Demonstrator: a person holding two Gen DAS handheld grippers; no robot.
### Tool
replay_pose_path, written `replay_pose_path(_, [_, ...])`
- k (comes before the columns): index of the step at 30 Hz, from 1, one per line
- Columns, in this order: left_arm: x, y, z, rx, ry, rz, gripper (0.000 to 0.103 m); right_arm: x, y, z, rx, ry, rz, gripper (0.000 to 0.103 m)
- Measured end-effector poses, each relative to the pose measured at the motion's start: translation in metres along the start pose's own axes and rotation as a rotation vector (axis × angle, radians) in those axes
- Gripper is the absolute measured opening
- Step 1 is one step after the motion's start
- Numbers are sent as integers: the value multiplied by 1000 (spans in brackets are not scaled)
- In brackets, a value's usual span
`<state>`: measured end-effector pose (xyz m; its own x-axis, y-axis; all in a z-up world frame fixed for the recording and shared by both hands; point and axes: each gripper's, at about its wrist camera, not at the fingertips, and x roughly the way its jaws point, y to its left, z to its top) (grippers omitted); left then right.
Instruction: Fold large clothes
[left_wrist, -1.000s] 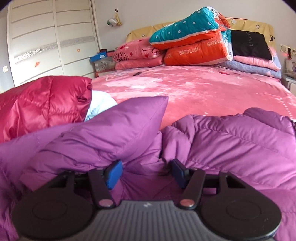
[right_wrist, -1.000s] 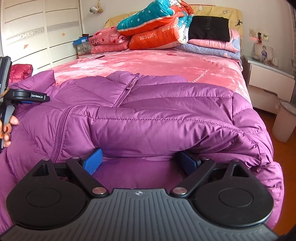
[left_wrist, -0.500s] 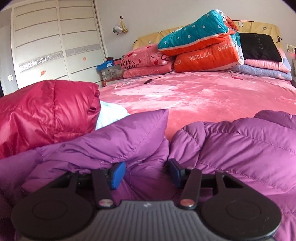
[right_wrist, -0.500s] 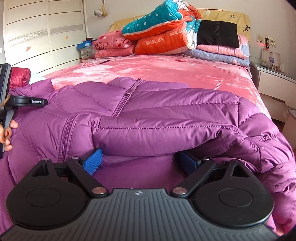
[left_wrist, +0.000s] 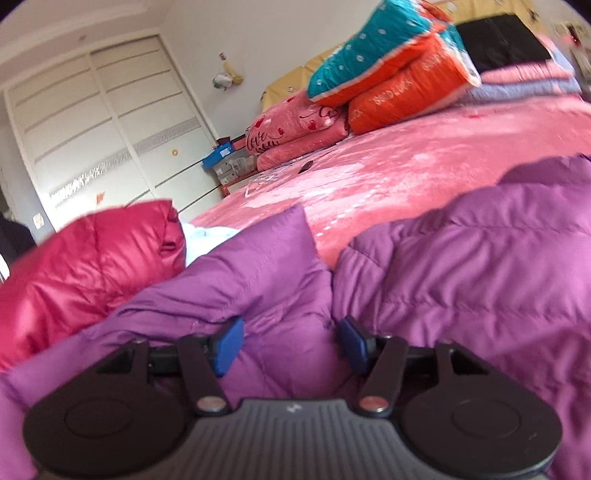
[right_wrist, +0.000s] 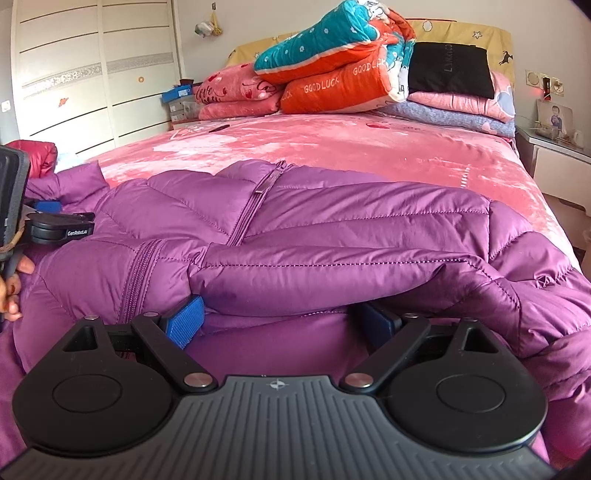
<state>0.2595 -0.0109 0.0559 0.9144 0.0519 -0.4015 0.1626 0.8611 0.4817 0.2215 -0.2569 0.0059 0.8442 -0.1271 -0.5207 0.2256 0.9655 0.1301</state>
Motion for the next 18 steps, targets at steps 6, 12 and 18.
replay_pose_path(6, [-60, 4, 2, 0, -23, -55, 83, -10, 0, 2, -13, 36, 26, 103])
replay_pose_path(12, [-128, 6, -10, -26, -45, -149, 89, -43, -2, 1, -42, 45, 7, 103])
replay_pose_path(18, [-187, 13, -33, -108, -28, -190, 92, -75, -4, -12, -76, 62, -29, 103])
